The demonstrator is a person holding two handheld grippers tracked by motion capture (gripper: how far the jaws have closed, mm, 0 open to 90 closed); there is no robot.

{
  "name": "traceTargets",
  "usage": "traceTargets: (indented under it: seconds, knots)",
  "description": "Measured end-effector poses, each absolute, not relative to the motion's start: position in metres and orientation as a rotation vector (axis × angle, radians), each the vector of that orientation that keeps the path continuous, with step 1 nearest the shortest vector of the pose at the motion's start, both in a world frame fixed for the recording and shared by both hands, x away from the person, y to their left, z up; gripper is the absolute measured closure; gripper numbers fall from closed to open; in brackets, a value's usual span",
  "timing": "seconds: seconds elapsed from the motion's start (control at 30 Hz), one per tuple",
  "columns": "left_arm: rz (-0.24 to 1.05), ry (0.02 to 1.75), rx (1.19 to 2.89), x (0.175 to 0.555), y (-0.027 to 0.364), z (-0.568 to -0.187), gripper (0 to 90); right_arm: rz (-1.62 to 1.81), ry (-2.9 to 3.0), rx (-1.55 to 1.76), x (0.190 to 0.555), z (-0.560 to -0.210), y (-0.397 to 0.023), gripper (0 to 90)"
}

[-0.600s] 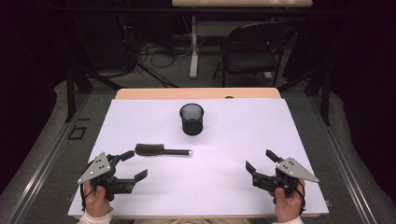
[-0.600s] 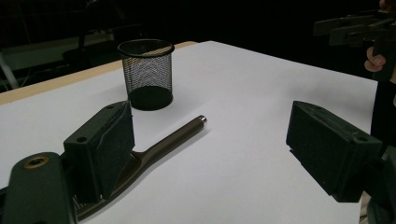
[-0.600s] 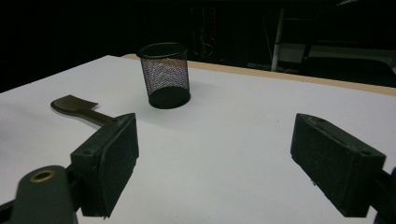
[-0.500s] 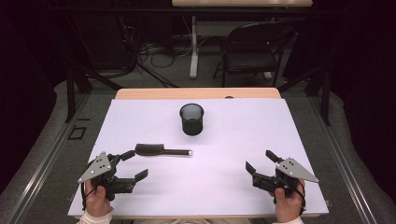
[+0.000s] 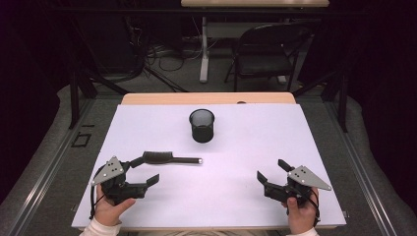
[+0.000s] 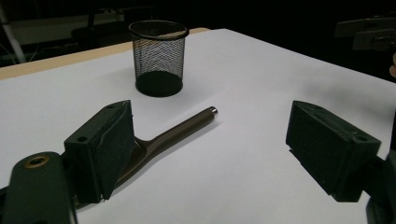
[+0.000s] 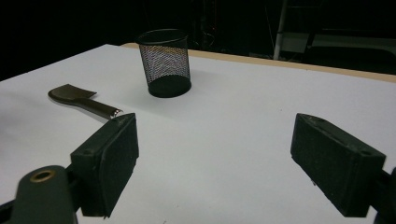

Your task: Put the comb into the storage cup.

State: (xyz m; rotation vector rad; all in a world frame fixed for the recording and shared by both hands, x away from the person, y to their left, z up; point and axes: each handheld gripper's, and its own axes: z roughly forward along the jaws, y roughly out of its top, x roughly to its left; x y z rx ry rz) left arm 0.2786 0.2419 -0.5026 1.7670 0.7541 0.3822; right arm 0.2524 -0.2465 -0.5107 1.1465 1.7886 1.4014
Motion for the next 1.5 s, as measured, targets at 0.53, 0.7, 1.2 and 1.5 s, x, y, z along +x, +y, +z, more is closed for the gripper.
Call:
traceTargets:
  seconds: [0.53,0.7,1.2,1.5]
  knots:
    - [0.378,0.795,1.791,0.278,0.242,-0.493,21.1,1.378,1.794,1.158,0.256,-0.513,-0.245,15.1]
    - [0.376,0.817,1.767,0.281,0.243,-0.482,26.5,1.363,1.809,1.151,0.258,-0.514,-0.243,15.1]
    - [0.371,0.907,1.803,0.302,0.236,-0.468,36.9,1.356,1.814,1.158,0.259,-0.516,-0.241,15.1]
    - [0.375,0.965,1.844,0.318,0.228,-0.464,37.9,1.351,1.821,1.162,0.260,-0.518,-0.242,15.1]
